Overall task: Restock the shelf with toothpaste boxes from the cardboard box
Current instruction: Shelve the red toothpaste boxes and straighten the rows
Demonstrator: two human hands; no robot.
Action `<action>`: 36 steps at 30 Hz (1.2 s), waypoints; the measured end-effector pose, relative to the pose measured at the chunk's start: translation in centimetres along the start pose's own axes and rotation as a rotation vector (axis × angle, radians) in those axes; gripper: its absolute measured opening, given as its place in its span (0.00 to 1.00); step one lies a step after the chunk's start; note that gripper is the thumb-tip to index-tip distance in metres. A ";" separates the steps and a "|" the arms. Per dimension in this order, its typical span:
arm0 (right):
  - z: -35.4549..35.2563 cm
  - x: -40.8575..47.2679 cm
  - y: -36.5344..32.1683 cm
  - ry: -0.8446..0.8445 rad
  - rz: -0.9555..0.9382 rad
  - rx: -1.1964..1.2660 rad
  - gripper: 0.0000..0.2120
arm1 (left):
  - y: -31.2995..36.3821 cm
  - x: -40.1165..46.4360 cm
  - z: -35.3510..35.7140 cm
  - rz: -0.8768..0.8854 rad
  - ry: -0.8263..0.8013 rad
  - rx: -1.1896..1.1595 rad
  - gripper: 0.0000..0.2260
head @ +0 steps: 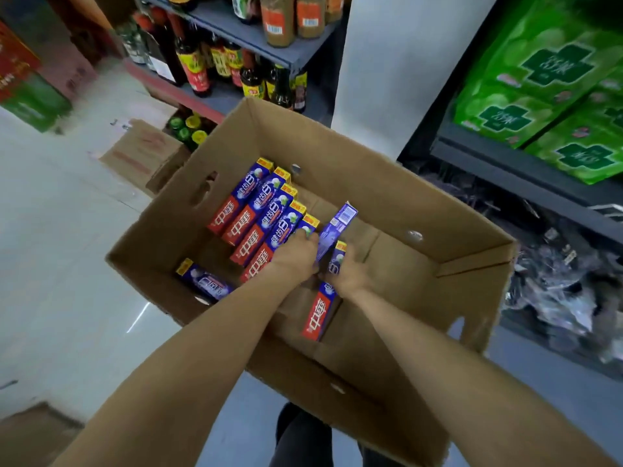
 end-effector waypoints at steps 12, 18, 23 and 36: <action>-6.9 -1.6 0.6 0.117 -0.099 0.149 0.44 | 3.2 2.7 -1.9 0.020 0.054 0.206 0.14; -9.0 -3.8 -2.0 0.161 -0.224 0.272 0.45 | 1.3 -0.3 -4.0 0.038 0.071 -0.463 0.14; -11.6 -6.5 -5.3 0.255 -0.374 0.331 0.35 | 0.6 -3.2 -8.4 0.156 0.239 -0.692 0.12; -27.1 -11.7 -7.1 0.185 -0.505 0.990 0.12 | 14.9 -7.2 -21.5 0.356 0.495 -0.882 0.09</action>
Point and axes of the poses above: each hand's wrist, its own x-axis towards the middle knuckle, its own z-axis out of the palm, y = z × x, the point moved 7 cm from there along x, towards the middle knuckle, and after that the axes turned 5 degrees about z, right-handed, at the moved point
